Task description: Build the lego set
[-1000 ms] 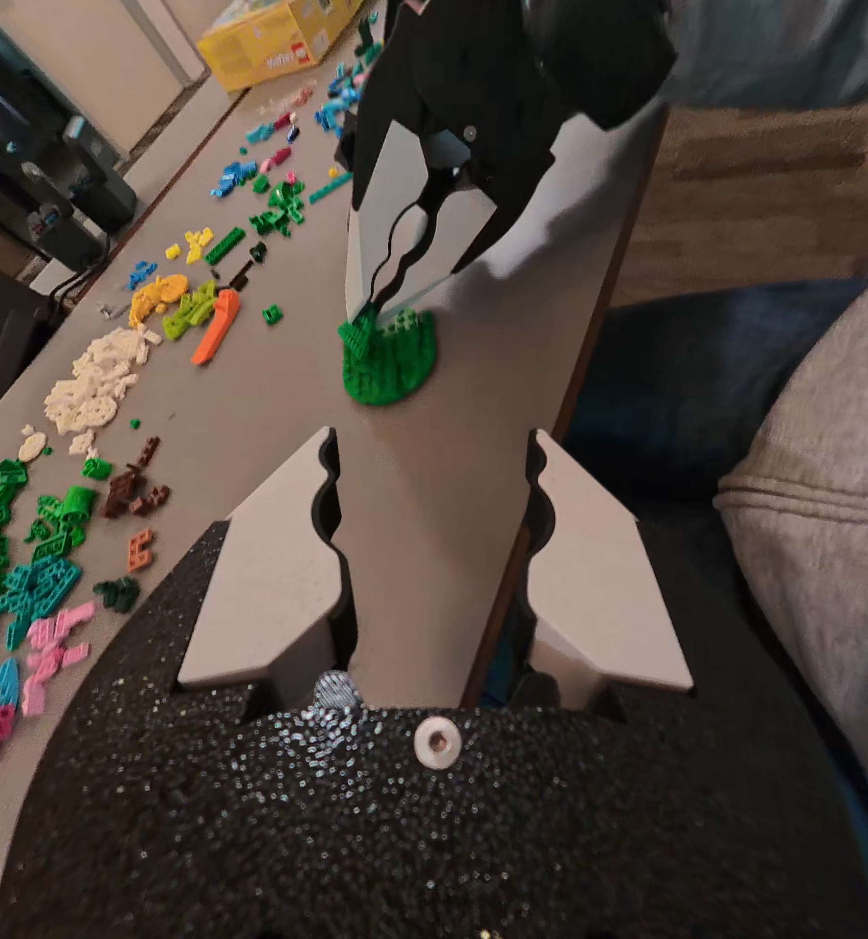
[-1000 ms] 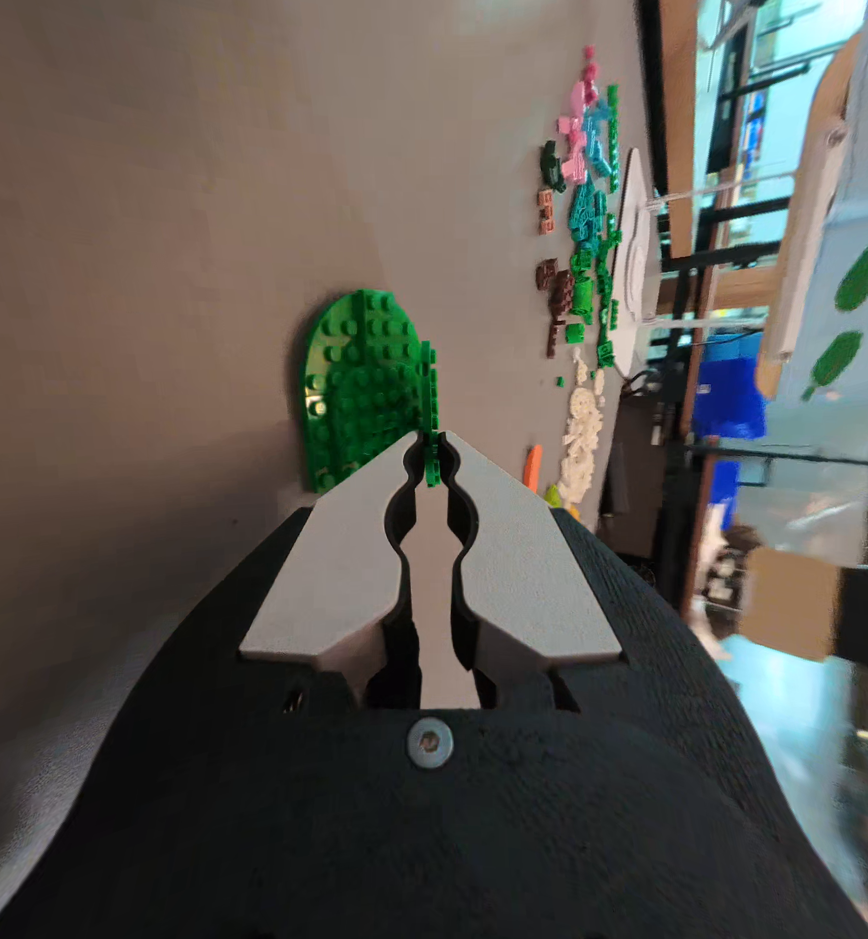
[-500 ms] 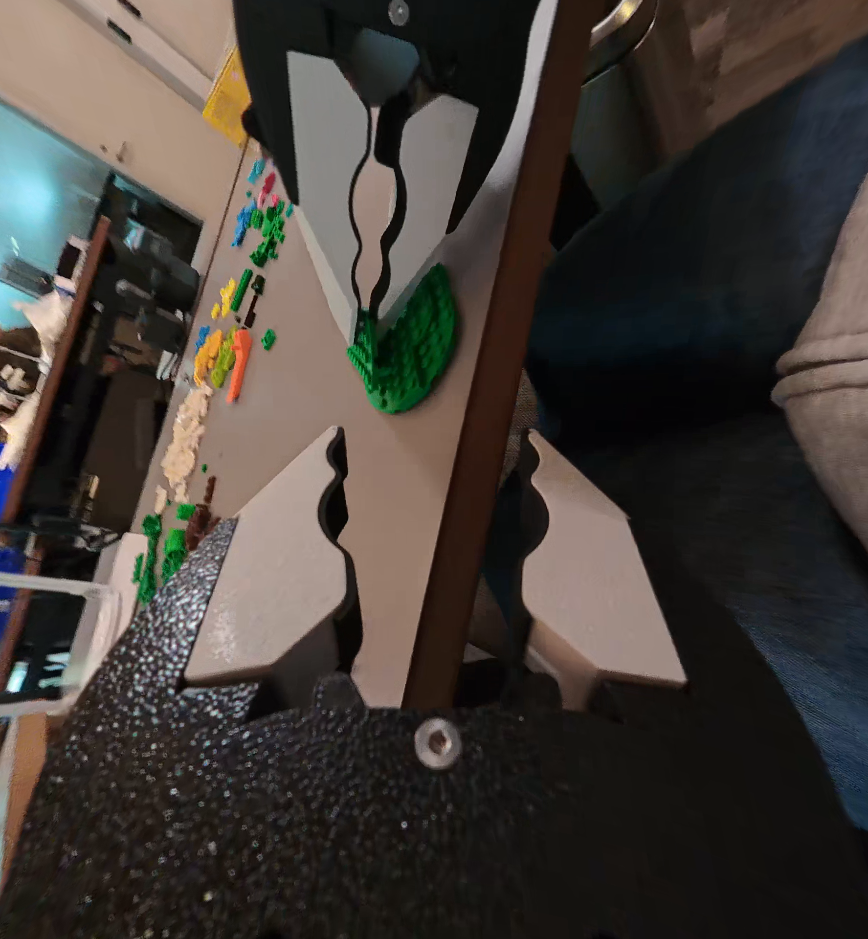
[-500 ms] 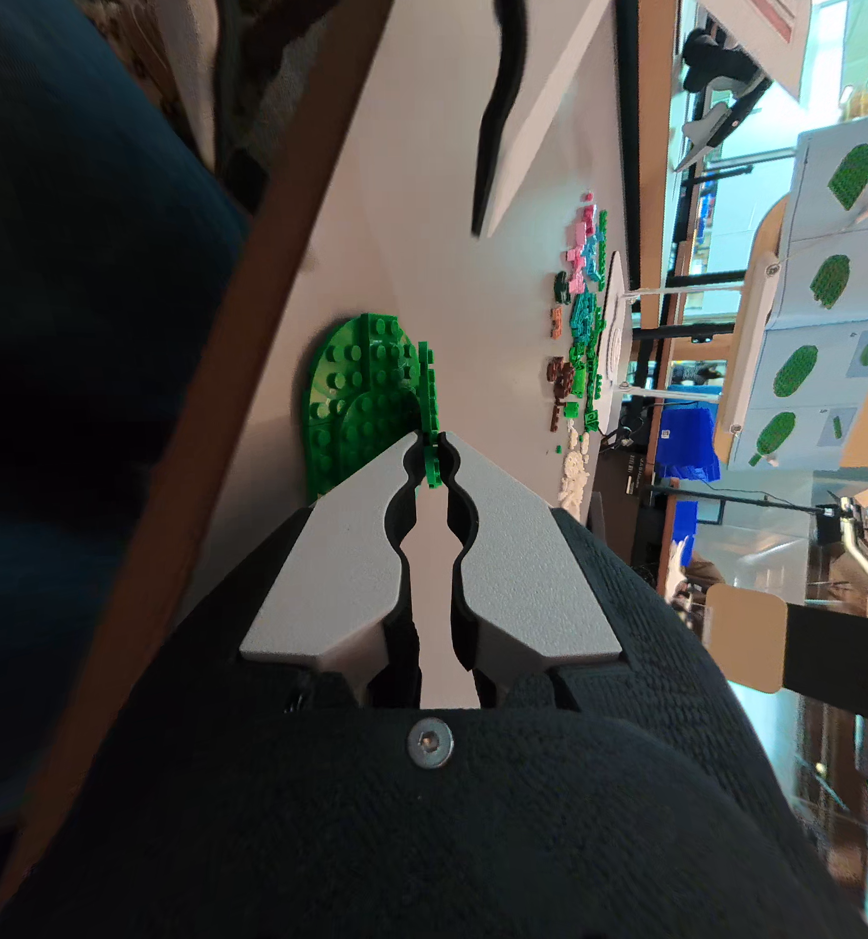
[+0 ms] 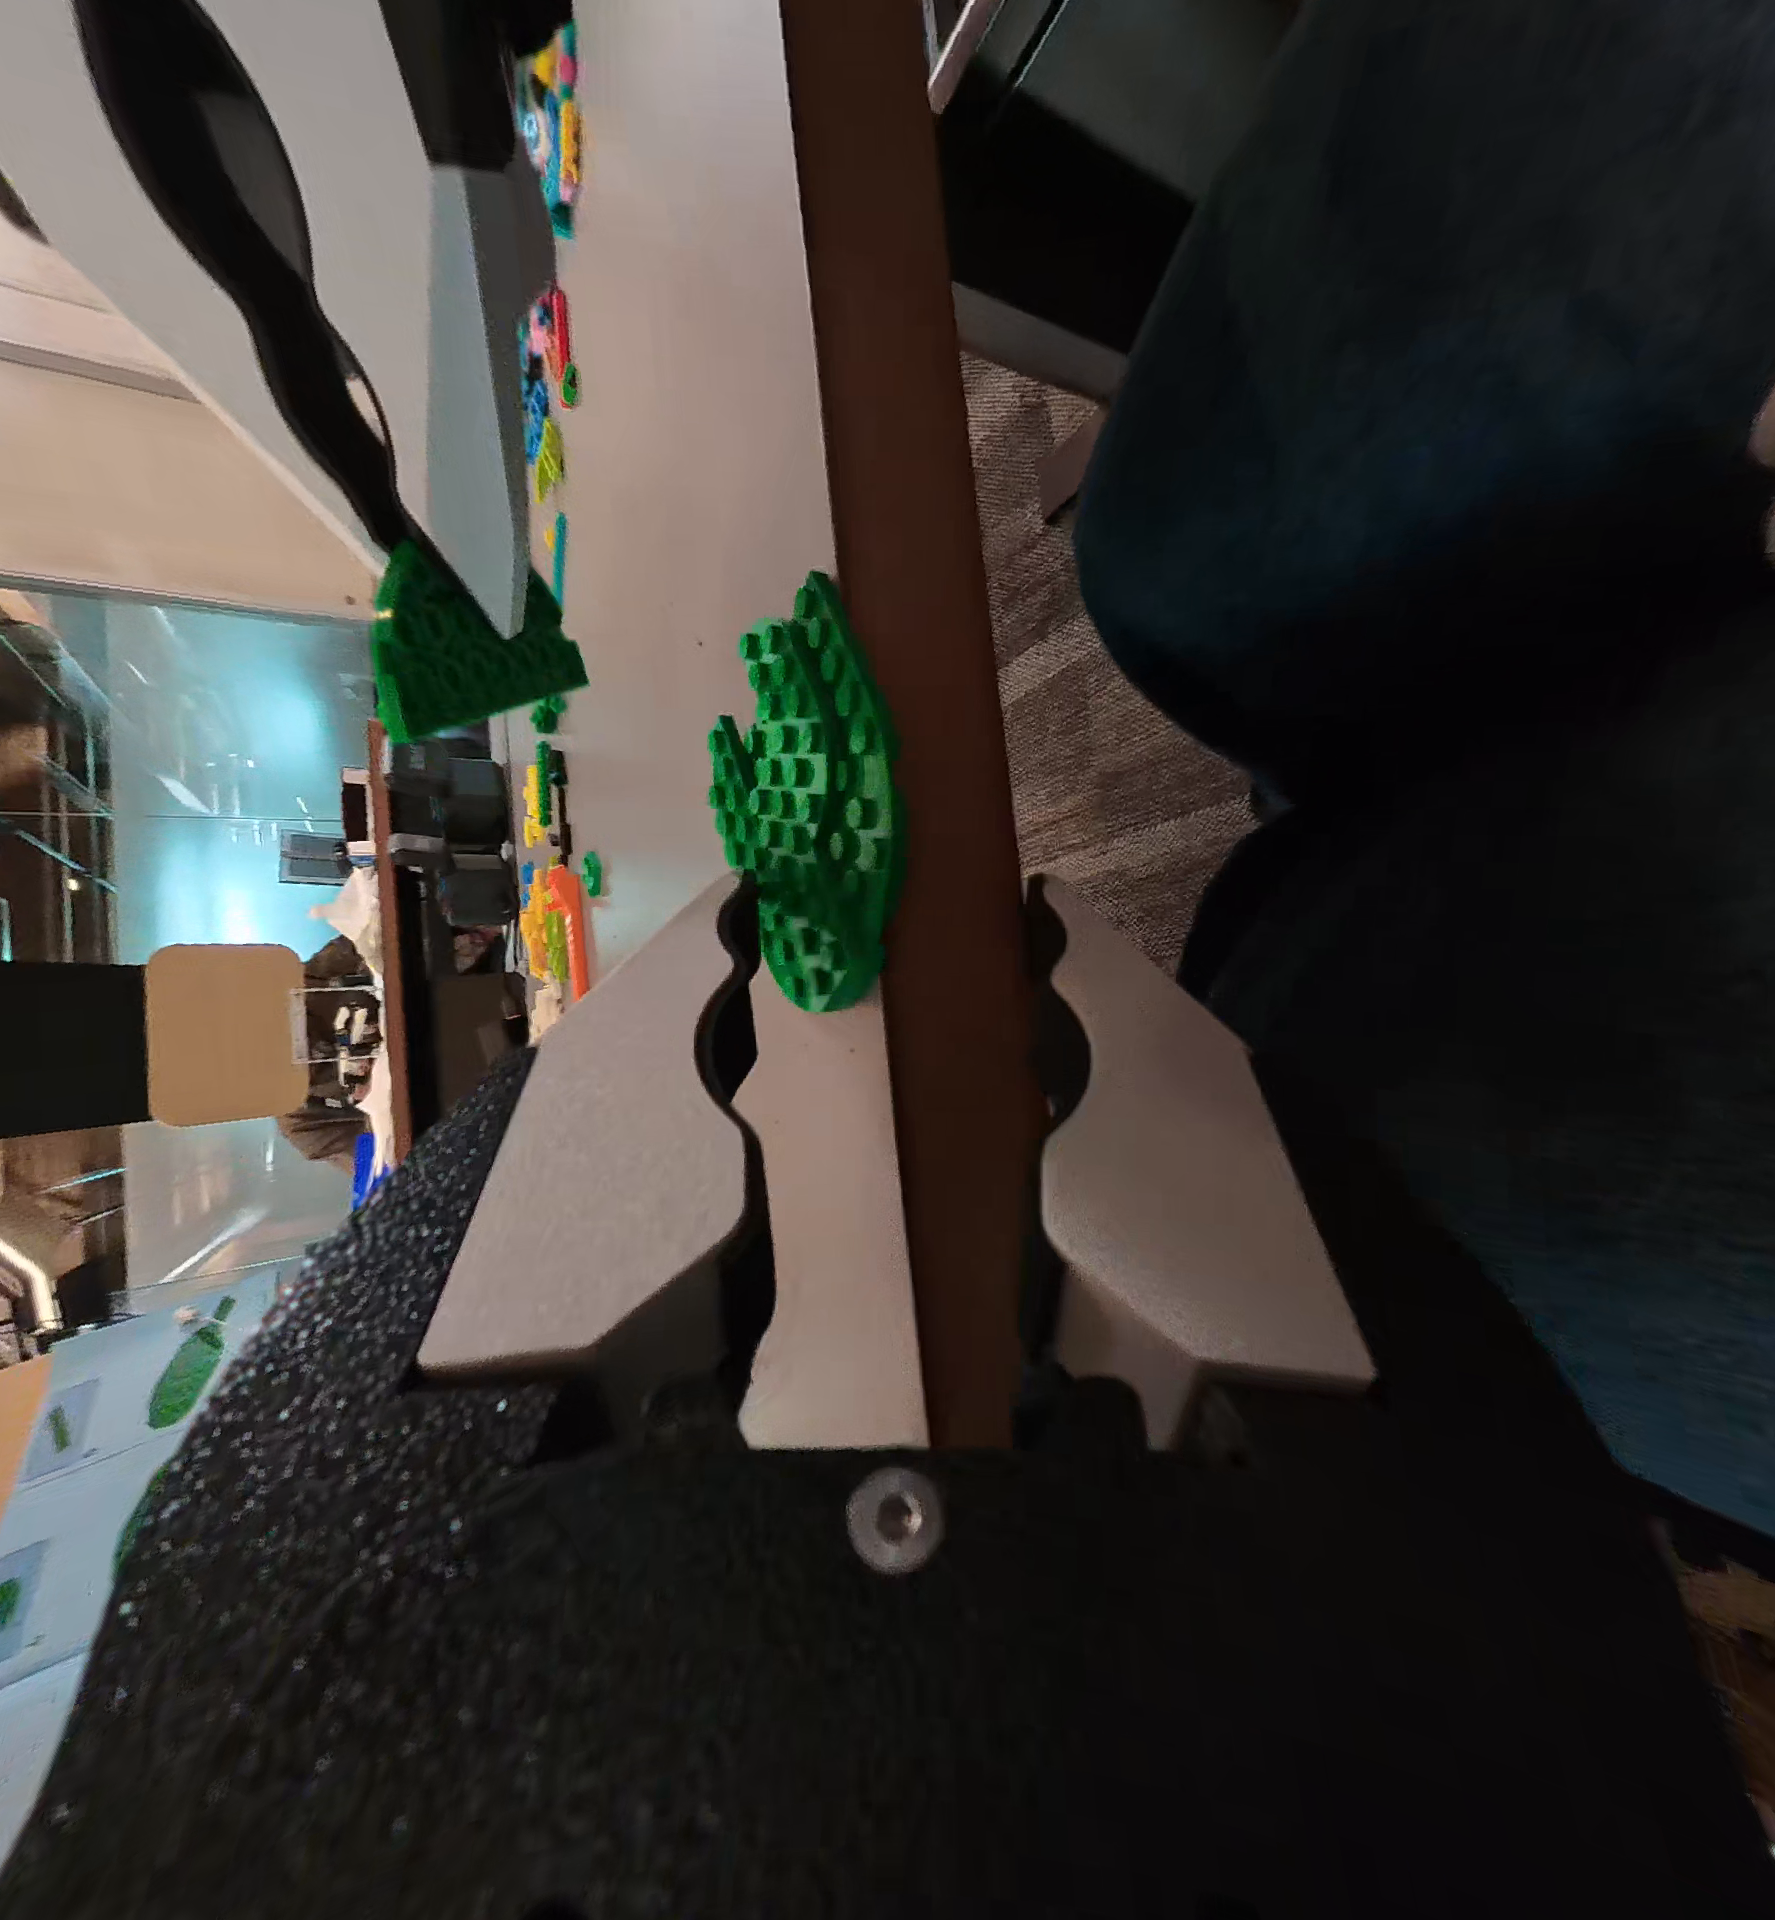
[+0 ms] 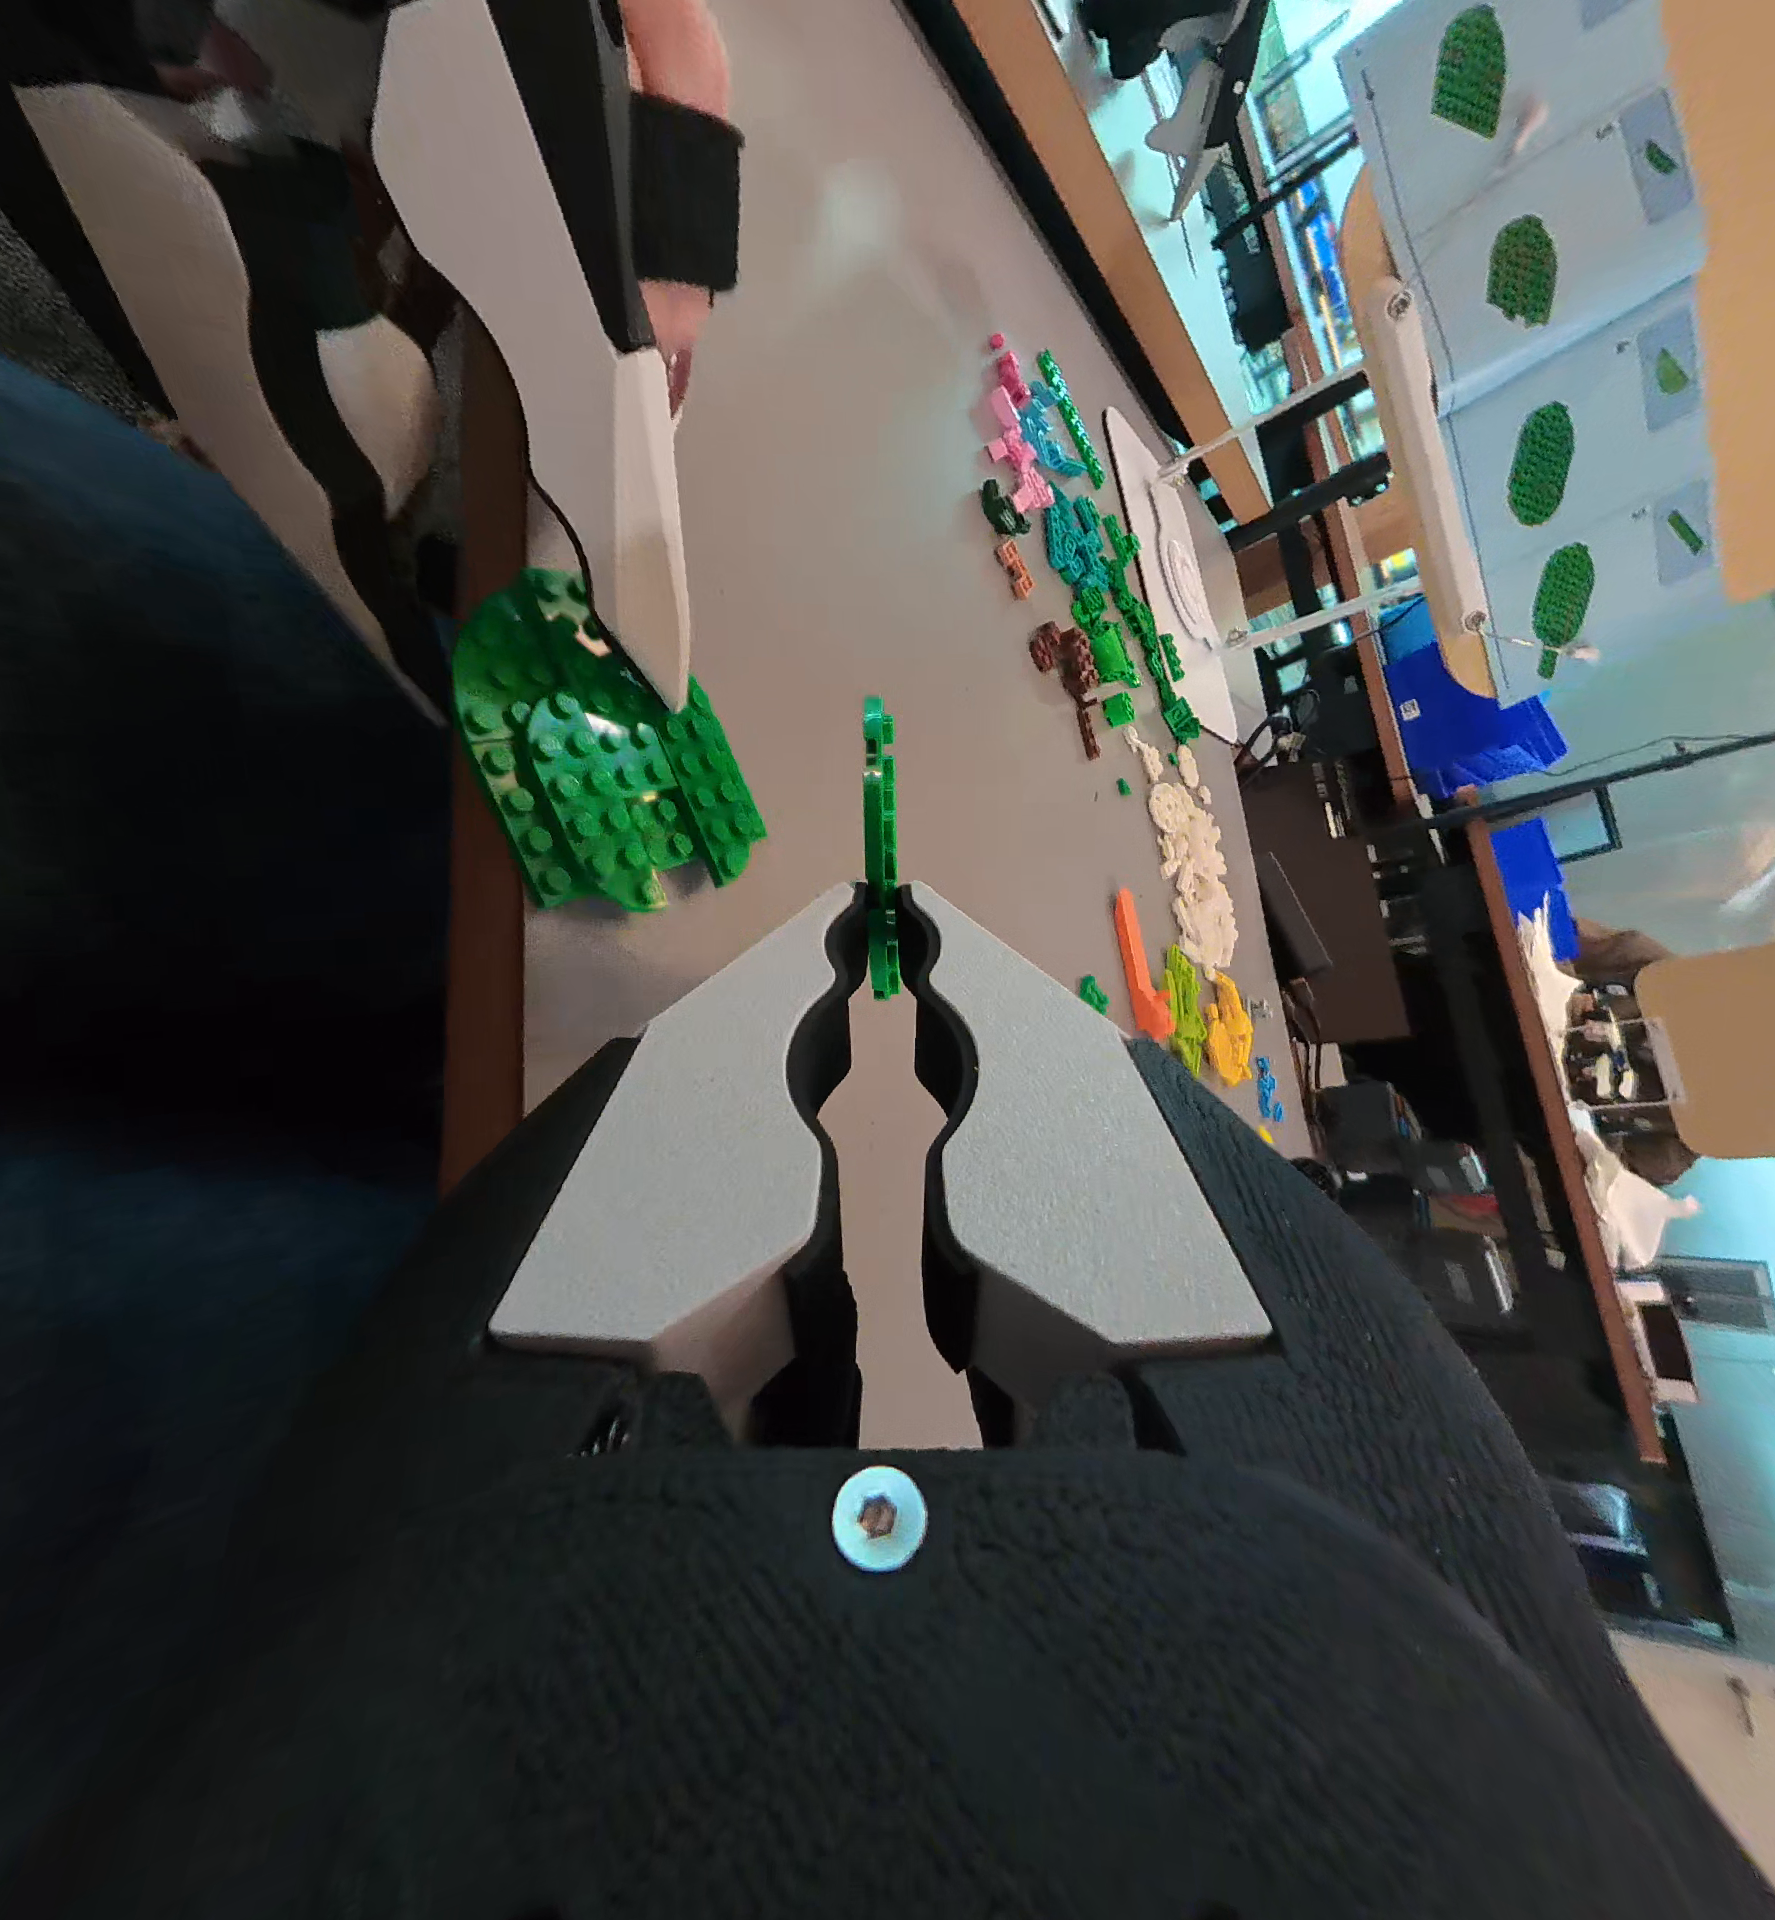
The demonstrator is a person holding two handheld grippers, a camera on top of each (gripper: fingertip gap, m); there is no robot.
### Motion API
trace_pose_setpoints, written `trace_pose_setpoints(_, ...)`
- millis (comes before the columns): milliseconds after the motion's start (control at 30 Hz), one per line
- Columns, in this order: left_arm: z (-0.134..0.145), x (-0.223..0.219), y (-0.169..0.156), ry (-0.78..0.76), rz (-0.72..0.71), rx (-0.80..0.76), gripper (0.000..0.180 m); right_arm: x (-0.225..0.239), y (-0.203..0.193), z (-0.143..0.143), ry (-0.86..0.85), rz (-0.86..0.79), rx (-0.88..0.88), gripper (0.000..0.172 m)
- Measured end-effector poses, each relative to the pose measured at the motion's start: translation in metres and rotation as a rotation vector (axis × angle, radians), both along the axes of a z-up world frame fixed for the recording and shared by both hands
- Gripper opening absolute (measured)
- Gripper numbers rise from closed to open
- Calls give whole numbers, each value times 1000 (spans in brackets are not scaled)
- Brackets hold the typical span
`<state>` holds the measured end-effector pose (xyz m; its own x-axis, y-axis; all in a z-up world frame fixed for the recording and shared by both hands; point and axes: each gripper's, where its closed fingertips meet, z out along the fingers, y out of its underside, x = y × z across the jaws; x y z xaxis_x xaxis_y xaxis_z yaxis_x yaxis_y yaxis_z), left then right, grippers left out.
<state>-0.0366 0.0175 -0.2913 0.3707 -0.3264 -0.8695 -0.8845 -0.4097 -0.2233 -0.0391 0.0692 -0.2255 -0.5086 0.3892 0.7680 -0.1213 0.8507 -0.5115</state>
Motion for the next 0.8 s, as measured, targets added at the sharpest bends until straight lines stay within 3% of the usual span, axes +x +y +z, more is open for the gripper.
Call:
trace_pose_setpoints(100, 3, 5, -5, 16, -14, 0, 42, 7, 5, 3, -14, -4, -44, 3)
trace_pose_setpoints(167, 18, 14, -9, -9, -51, 62, 16, 10, 9, 8, -29, 1, -89, 3)
trace_pose_setpoints(233, 36, 11, -14, -88, -26, 115, 6, 11, 12, 14, -50, 18, -155, 3)
trace_pose_setpoints(367, 67, 0, -18, -567, 29, 176, 6, 5, 11, 30, -129, 77, -364, 3)
trace_pose_setpoints(567, 96, -23, 3, -1264, 38, 170, 5, -9, -6, 51, -502, 235, -837, 2)
trace_pose_setpoints(800, 98, -50, 16, -1487, -32, 142, 5, -34, 2, 46, -626, 299, -951, 2)
